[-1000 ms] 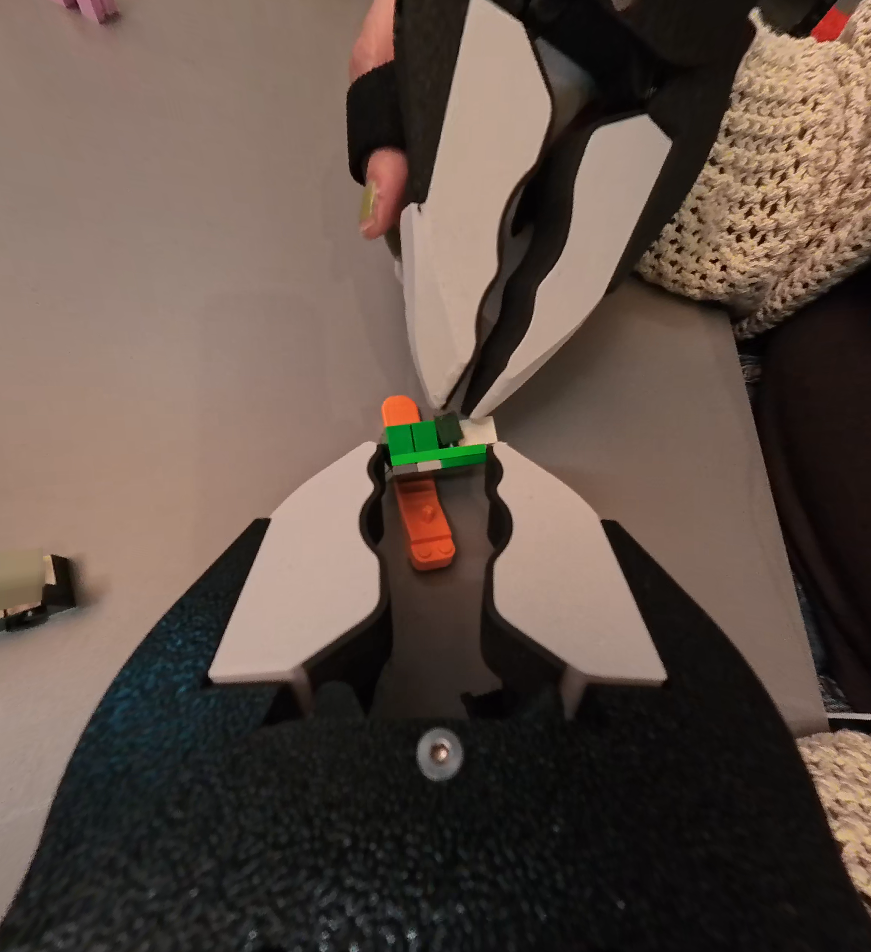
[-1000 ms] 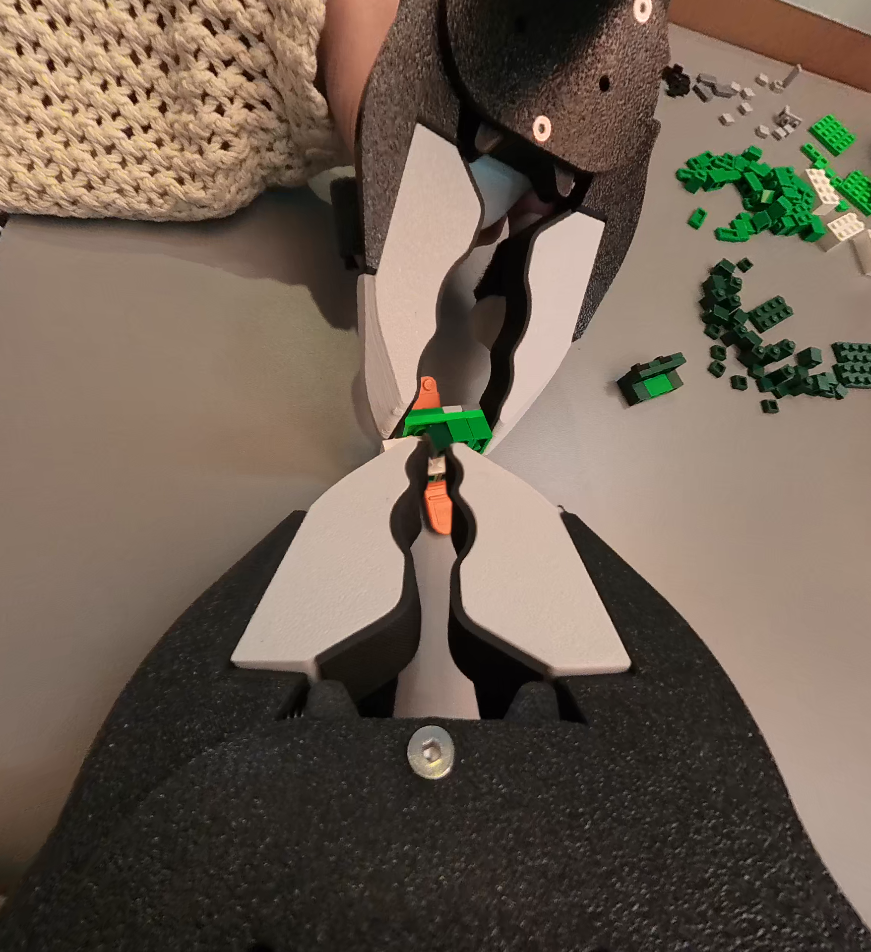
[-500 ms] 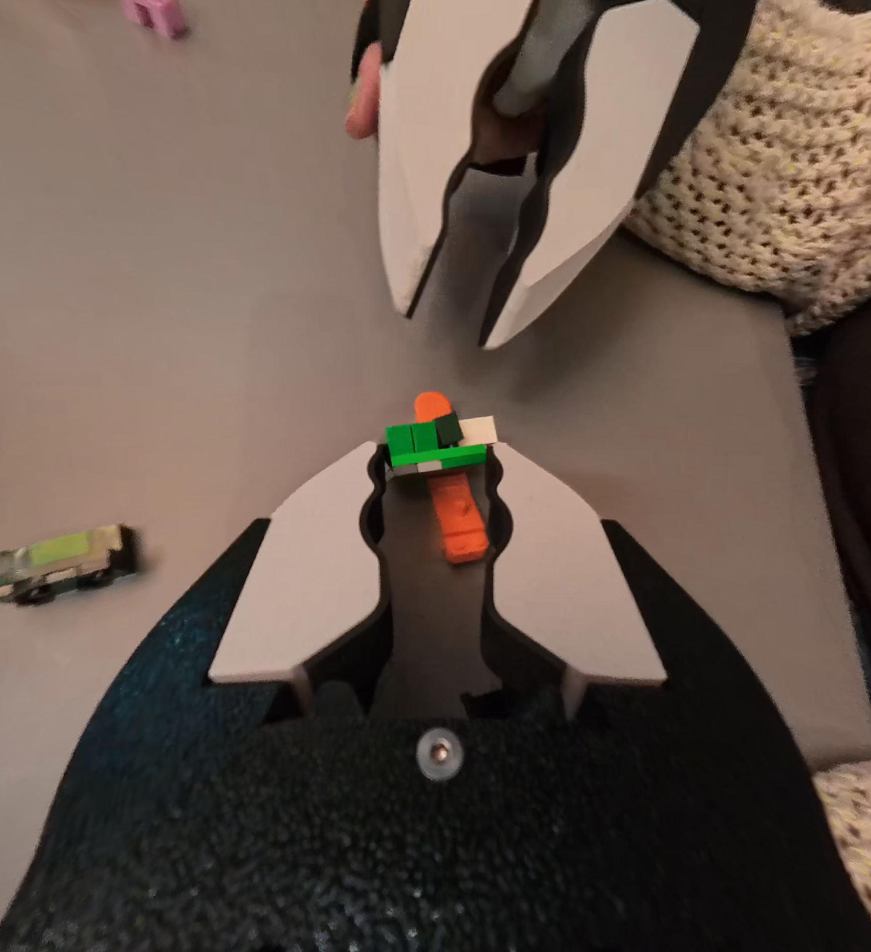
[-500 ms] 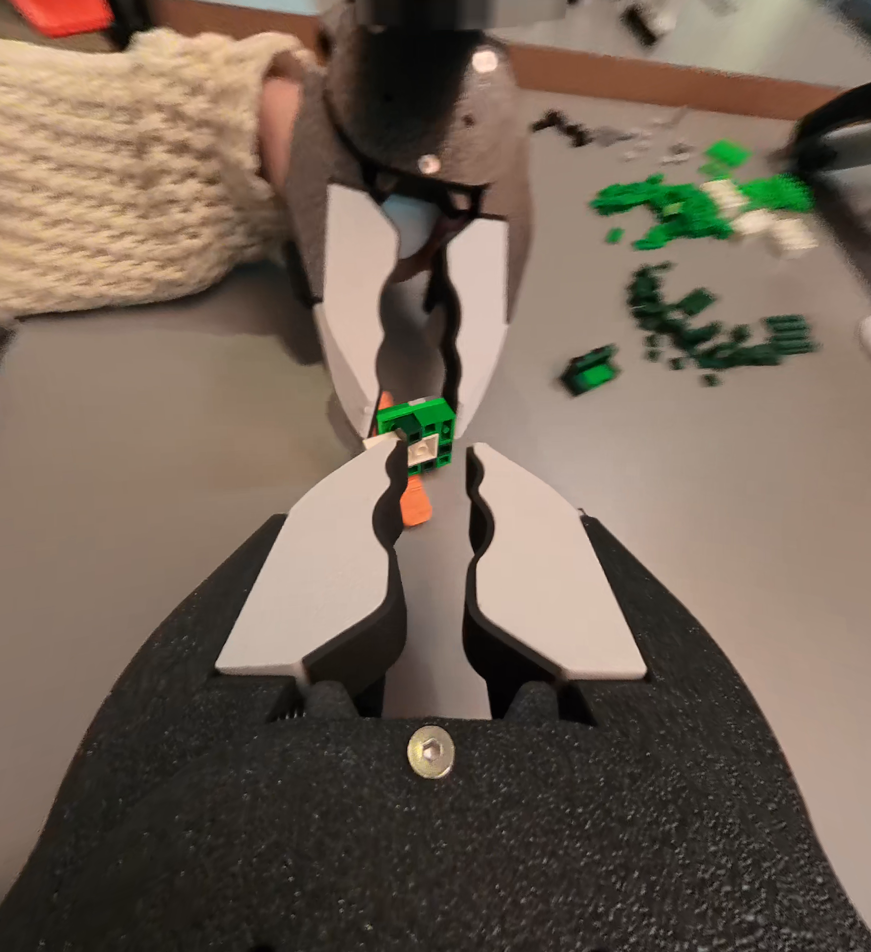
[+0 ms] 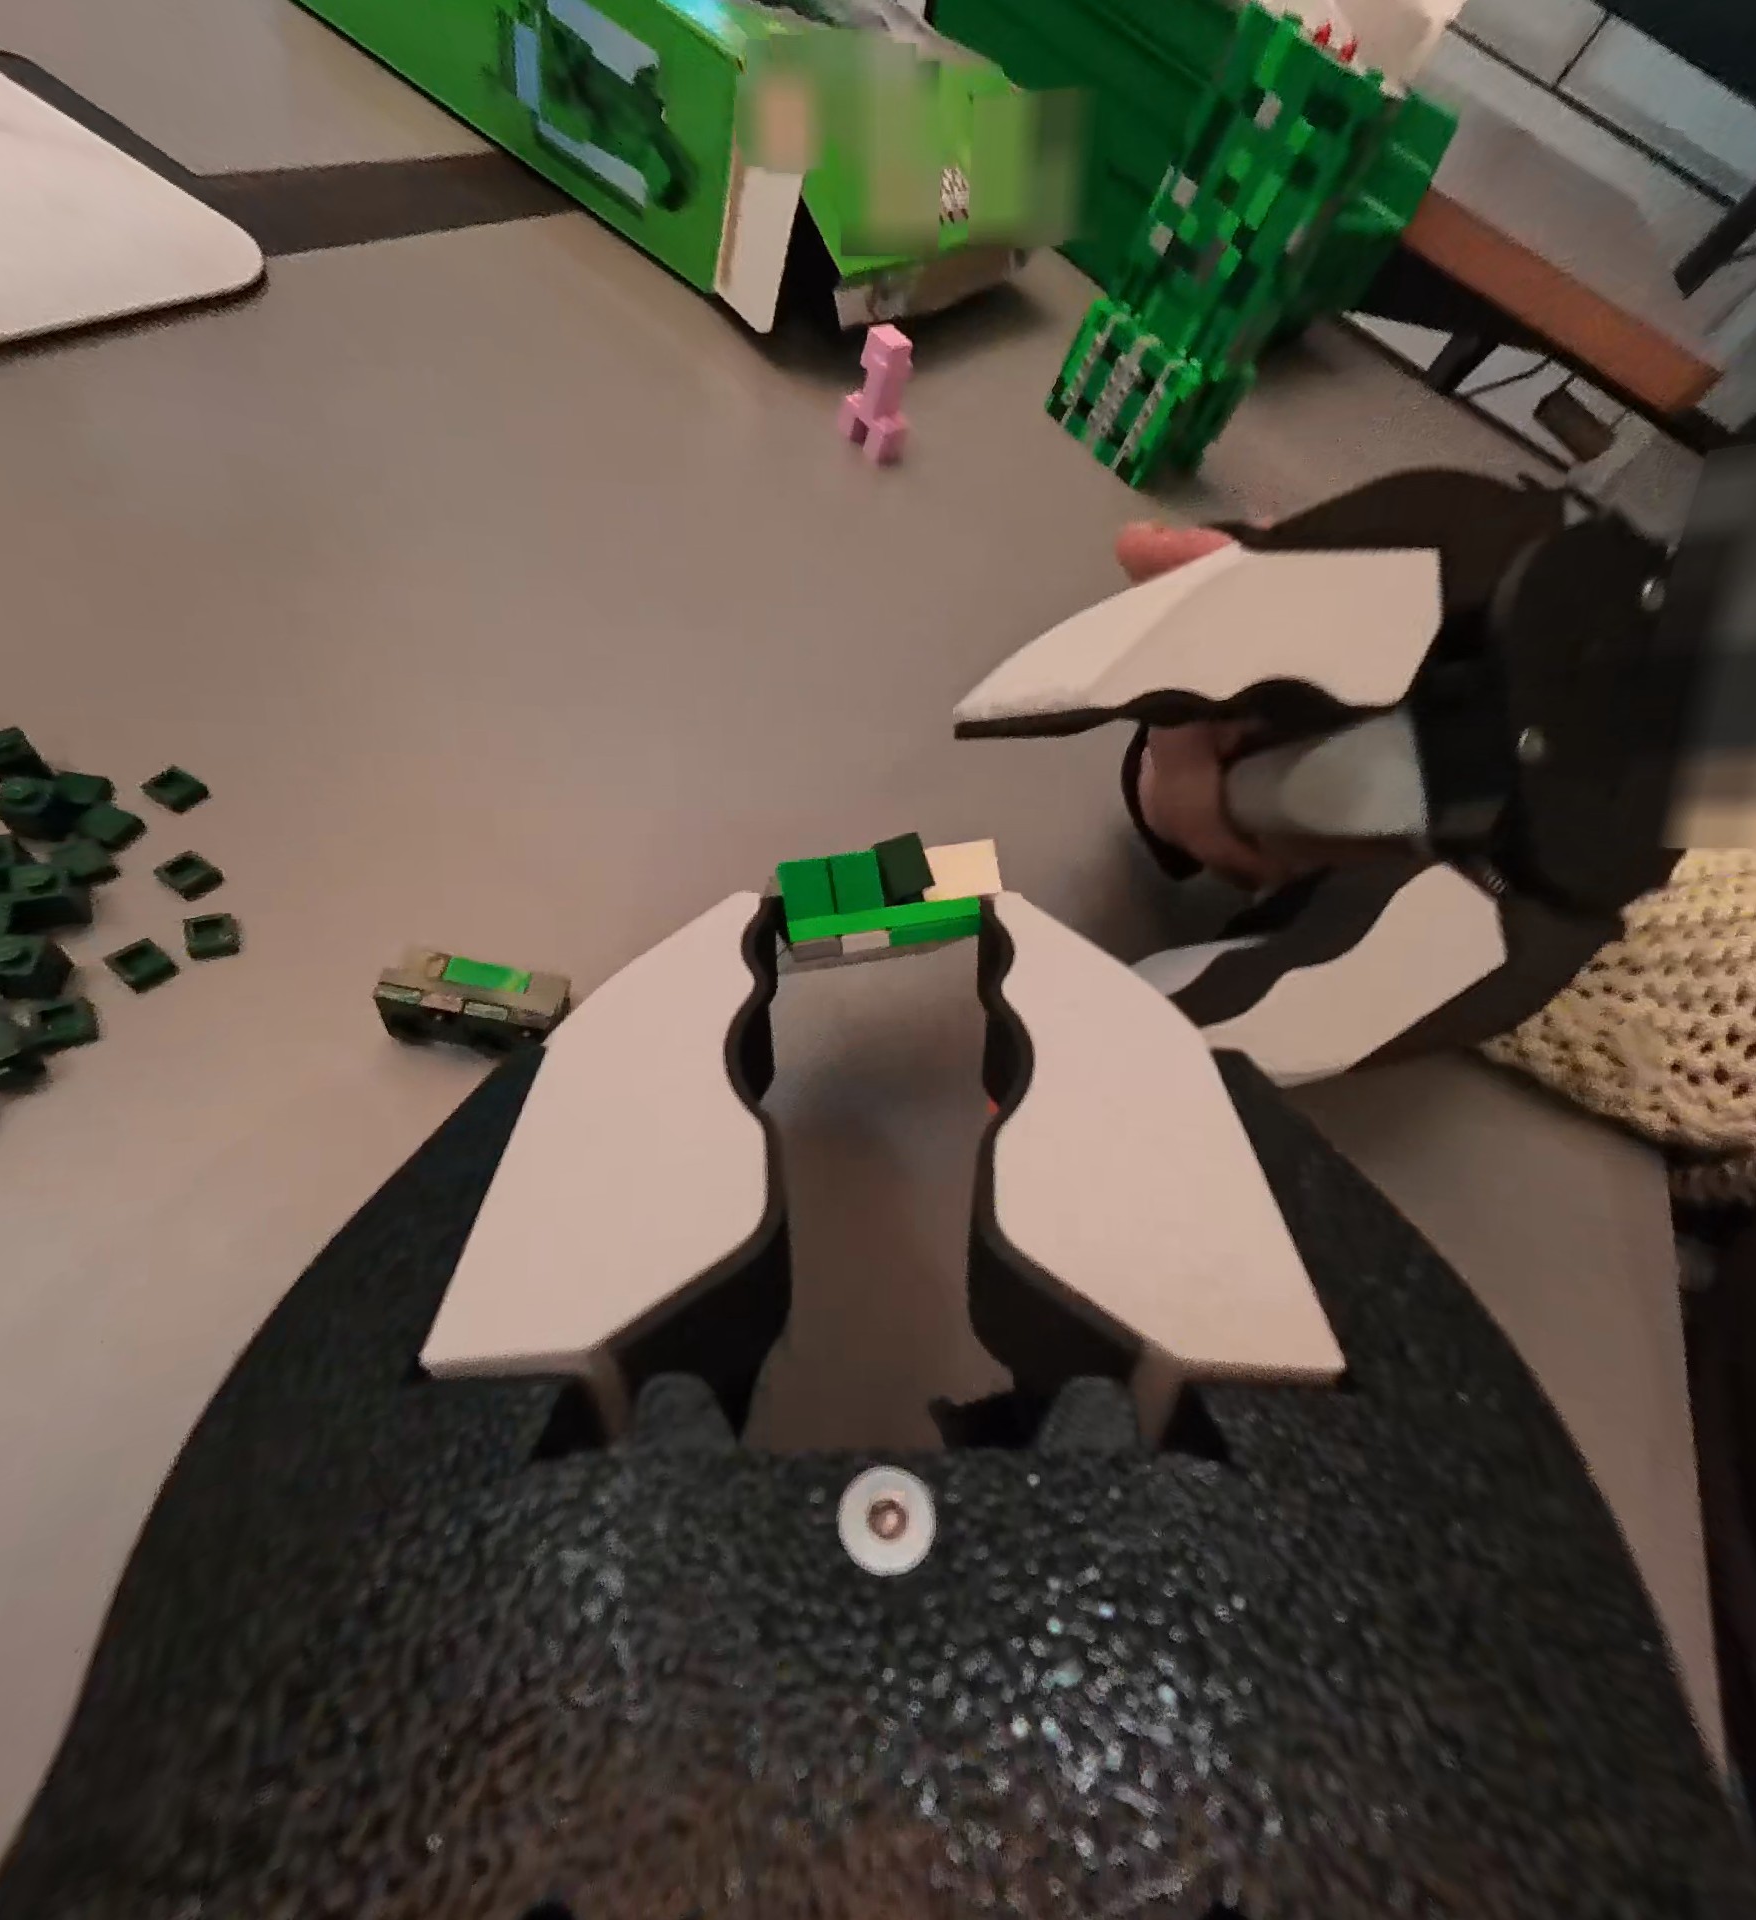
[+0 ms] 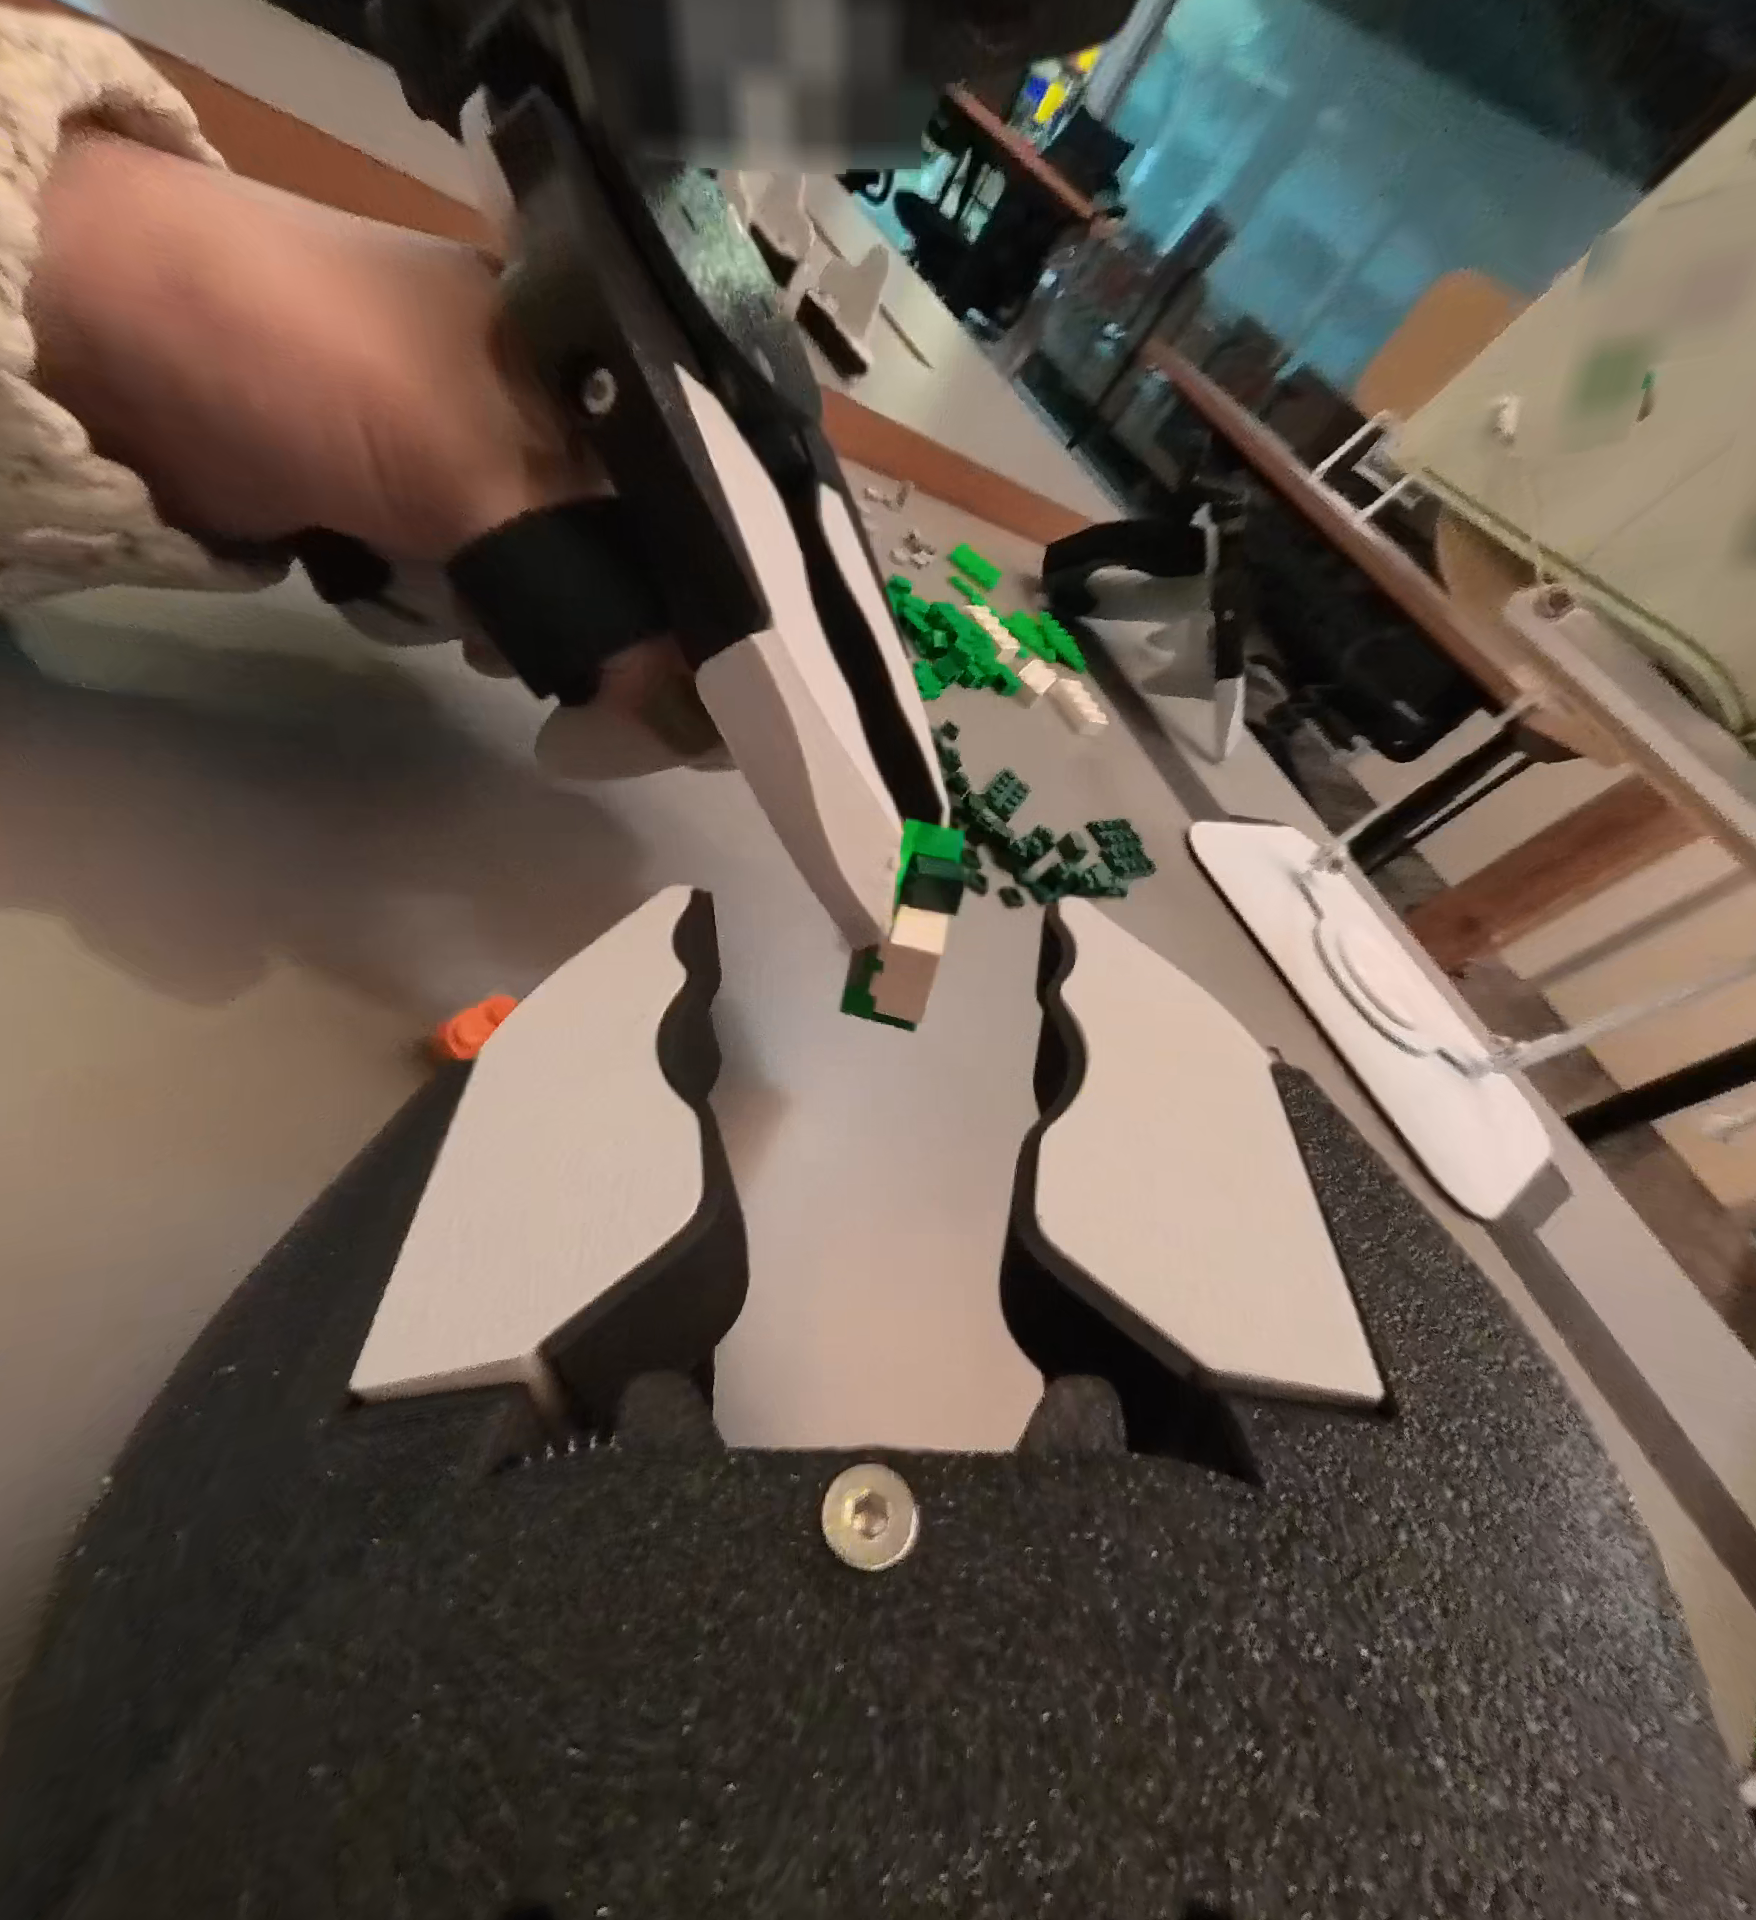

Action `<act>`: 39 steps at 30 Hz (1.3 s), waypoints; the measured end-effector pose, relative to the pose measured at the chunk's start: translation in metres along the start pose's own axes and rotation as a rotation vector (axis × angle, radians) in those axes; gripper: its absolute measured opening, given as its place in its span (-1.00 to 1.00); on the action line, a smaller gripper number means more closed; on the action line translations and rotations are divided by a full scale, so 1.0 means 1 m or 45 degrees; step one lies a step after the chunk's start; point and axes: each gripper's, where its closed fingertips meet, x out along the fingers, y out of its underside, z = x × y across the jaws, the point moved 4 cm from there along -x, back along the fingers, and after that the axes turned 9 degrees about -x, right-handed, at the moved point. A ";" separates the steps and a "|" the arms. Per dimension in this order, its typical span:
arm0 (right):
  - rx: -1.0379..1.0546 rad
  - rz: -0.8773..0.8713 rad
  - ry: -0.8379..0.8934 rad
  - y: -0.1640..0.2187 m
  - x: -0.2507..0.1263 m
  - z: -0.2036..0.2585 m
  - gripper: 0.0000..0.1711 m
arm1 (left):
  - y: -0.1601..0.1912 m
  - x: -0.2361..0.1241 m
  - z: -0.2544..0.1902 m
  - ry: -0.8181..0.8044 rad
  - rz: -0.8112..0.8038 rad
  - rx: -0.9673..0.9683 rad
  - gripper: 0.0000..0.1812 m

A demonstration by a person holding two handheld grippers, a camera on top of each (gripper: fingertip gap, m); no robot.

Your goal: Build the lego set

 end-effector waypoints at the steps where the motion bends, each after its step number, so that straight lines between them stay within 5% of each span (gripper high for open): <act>1: -0.008 -0.004 0.030 -0.001 0.001 0.000 -0.33 | -0.001 0.000 -0.002 0.007 -0.008 -0.012 -0.60; 21: -0.144 0.043 0.220 0.000 0.005 -0.003 -0.72 | -0.003 0.005 -0.015 0.143 -0.042 -0.096 -0.60; 39: -0.209 0.070 0.208 0.001 0.002 -0.003 -0.78 | -0.001 0.008 -0.017 0.189 -0.045 -0.148 -0.59</act>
